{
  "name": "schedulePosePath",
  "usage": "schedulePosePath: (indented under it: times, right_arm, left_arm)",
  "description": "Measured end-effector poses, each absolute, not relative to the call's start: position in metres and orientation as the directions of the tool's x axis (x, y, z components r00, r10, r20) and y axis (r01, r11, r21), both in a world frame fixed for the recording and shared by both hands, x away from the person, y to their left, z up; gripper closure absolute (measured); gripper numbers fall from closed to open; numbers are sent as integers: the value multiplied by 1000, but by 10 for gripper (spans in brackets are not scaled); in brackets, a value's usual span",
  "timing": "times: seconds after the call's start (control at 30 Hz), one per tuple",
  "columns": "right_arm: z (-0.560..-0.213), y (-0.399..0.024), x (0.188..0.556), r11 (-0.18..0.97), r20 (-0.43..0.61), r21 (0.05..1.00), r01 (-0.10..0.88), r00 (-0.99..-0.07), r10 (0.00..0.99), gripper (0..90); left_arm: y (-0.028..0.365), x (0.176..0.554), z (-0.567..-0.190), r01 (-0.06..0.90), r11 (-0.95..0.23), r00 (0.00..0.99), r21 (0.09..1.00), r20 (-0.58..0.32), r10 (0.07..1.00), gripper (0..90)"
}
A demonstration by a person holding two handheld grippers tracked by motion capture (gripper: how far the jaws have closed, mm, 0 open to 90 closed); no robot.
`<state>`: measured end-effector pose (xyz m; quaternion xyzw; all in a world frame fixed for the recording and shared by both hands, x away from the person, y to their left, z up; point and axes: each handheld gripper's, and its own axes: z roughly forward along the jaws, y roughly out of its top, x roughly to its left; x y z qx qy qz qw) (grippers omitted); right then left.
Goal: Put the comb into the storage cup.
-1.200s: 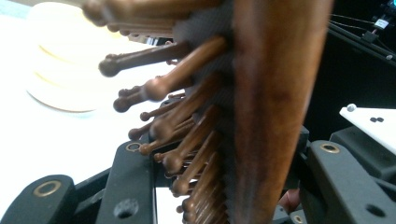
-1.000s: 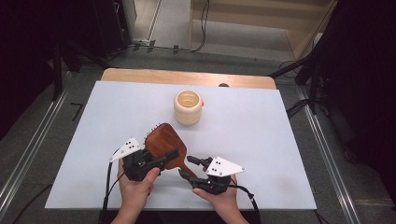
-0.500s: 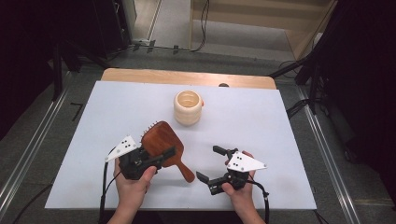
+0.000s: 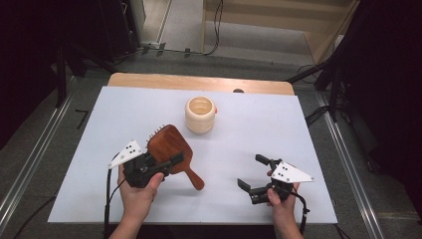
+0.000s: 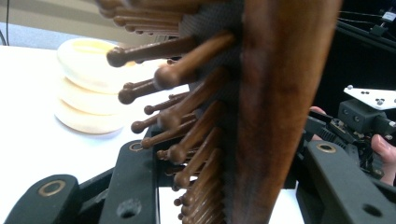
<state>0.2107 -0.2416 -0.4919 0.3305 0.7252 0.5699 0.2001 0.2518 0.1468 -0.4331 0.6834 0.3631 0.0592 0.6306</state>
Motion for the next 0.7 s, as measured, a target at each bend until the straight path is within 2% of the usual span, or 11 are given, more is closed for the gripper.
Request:
schedulePosePath:
  times: [0.7]
  right_arm:
    - [-507, -298, 198, 113, 113, 946, 304, -635, 764, 0]
  left_arm:
    - [150, 266, -421, 406, 52, 726, 912, -357, 588, 556]
